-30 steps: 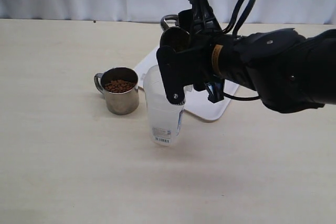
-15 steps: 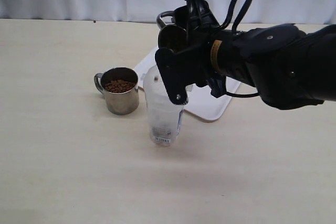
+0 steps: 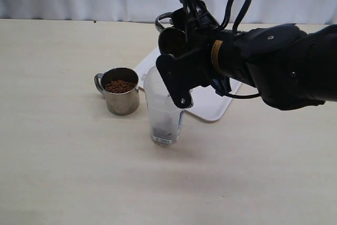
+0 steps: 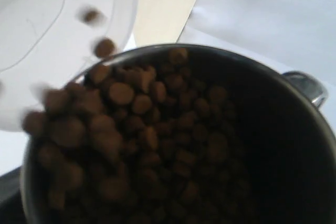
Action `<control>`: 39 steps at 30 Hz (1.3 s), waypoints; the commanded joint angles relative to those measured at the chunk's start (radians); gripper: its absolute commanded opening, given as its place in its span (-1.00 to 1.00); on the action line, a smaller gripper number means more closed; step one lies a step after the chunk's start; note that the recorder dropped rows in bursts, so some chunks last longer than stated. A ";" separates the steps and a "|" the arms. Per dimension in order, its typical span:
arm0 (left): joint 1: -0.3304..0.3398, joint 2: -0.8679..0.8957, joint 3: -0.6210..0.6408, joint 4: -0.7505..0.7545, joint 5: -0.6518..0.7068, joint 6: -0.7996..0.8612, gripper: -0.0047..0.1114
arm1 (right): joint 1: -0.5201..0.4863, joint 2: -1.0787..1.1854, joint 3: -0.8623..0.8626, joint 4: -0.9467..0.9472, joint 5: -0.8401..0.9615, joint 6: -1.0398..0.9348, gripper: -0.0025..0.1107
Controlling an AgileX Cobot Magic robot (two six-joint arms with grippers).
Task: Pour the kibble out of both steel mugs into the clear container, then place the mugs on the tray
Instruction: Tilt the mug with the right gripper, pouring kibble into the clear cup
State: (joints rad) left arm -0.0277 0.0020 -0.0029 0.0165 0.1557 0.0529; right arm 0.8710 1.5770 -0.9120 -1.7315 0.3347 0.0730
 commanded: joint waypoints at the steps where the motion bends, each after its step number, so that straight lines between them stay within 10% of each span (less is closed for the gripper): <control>1: -0.008 -0.002 0.003 -0.002 -0.013 -0.001 -0.92 | 0.004 -0.009 -0.013 -0.013 0.010 -0.014 -0.87; 39: -0.008 -0.002 0.003 -0.002 -0.013 -0.001 -0.92 | 0.004 -0.009 -0.059 -0.013 -0.025 -0.168 -0.87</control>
State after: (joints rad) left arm -0.0277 0.0020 -0.0029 0.0165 0.1557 0.0529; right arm 0.8710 1.5770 -0.9529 -1.7315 0.3275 -0.0899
